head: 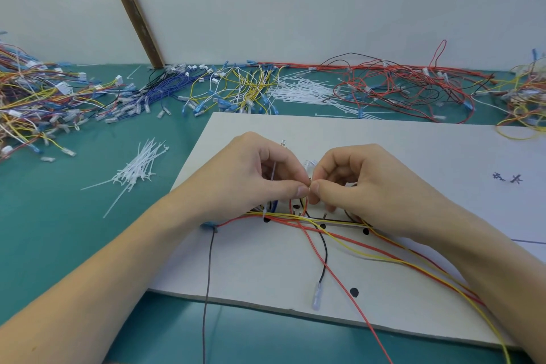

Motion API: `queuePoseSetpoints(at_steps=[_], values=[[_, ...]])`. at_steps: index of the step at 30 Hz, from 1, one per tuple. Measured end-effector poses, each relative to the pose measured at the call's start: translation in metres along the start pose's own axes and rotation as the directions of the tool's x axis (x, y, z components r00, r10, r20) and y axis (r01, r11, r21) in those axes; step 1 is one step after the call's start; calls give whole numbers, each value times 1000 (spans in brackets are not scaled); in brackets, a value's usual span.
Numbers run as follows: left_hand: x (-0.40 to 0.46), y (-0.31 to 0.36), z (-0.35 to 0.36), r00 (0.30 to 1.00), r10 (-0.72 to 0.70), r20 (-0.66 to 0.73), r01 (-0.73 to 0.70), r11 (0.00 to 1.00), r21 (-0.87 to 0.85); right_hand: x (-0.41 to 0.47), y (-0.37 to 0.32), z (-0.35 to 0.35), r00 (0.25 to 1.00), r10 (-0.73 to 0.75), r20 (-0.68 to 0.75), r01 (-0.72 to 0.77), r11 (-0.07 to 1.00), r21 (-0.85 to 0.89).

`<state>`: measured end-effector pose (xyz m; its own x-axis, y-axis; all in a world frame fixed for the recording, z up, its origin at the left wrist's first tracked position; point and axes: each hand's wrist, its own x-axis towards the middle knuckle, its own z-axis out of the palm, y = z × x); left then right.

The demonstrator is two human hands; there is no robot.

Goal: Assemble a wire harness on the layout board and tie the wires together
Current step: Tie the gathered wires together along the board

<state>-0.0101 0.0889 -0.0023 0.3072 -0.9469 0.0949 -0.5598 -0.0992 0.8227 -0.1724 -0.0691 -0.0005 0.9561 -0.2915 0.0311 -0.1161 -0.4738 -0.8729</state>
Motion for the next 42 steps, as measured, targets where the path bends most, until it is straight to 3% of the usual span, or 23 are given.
queuePoseSetpoints(at_steps=[25, 30, 37, 42], values=[[-2, 5, 1, 998, -39, 45, 38, 999, 27, 0, 1, 0, 999, -1, 43, 0, 1000, 7], [-4, 8, 2, 1000, -5, -27, 9, 991, 137, -2, -5, -4, 999, -13, 46, 13, 1000, -2], [-4, 16, 1, 999, -28, 33, 20, 973, 229, -2, -3, -17, 999, 22, -24, -20, 996, 89], [-4, 16, 2, 999, -30, 19, 24, 966, 257, -3, -3, -20, 996, 78, 32, -81, 990, 119]])
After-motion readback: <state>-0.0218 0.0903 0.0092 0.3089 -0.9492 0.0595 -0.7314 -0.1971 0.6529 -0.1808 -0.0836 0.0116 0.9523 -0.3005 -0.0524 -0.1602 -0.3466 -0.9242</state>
